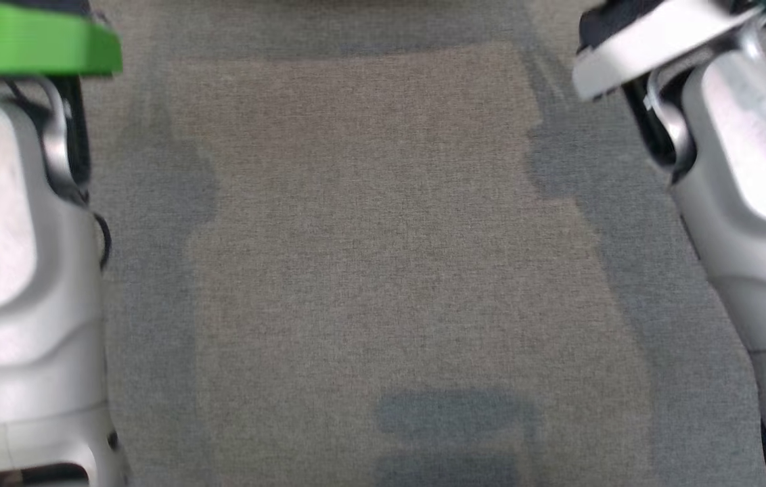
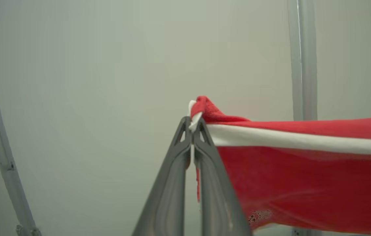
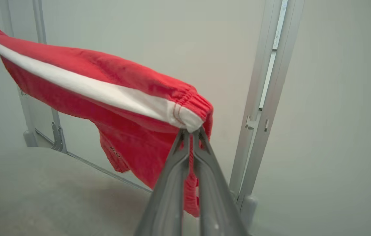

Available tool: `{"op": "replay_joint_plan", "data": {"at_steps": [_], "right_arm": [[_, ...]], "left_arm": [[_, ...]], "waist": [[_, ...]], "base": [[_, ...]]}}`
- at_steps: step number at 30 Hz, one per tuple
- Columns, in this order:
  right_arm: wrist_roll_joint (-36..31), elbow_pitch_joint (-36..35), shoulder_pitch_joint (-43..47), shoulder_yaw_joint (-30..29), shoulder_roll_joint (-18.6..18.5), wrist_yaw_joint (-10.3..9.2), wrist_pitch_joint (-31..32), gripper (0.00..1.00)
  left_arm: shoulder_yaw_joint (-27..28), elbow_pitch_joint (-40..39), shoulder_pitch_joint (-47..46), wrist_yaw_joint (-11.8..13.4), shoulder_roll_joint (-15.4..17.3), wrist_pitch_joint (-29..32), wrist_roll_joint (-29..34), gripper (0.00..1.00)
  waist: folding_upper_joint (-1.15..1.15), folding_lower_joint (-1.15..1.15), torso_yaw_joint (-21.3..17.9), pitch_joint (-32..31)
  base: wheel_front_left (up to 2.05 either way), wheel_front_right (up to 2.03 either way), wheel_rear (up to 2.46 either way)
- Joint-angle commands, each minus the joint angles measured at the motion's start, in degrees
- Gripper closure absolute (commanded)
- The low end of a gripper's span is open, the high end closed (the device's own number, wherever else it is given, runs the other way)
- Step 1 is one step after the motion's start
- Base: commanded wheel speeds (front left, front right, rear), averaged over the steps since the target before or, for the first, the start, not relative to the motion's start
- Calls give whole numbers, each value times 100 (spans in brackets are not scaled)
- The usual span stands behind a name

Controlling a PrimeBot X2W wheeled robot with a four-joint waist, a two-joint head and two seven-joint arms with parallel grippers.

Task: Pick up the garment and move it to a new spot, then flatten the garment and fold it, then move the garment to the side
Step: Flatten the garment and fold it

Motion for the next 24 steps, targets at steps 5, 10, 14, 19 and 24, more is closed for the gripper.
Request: {"op": "replay_joint_plan", "data": {"at_steps": [5,10,14,19,24], "right_arm": [[341,116,1131,406,-119,-6,-16,100],[709,38,2287,984,-245,-8,-16,100],[969,-79,3050,1284,-307,-8,-16,100],[1178,-163,3789,1383,-255,-9,-16,100],[1331,-228,4492,1508,-202,-9,-17,100]], "left_arm": [[163,331,1504,50,-190,3,-195,100],[326,589,2807,162,-289,3,-457,100],[285,736,3638,234,-304,3,-761,100],[308,715,4480,429,-298,2,-1043,100],[362,718,5168,485,-297,2,-1050,100]], "waist": [[0,-1,84,-384],[0,-1,47,-791],[0,-1,28,-1183],[0,-1,51,-1717],[0,-1,107,-2283]], "base": [[0,0,0],[0,0,0],[0,0,0],[0,0,0],[0,0,0]]}}
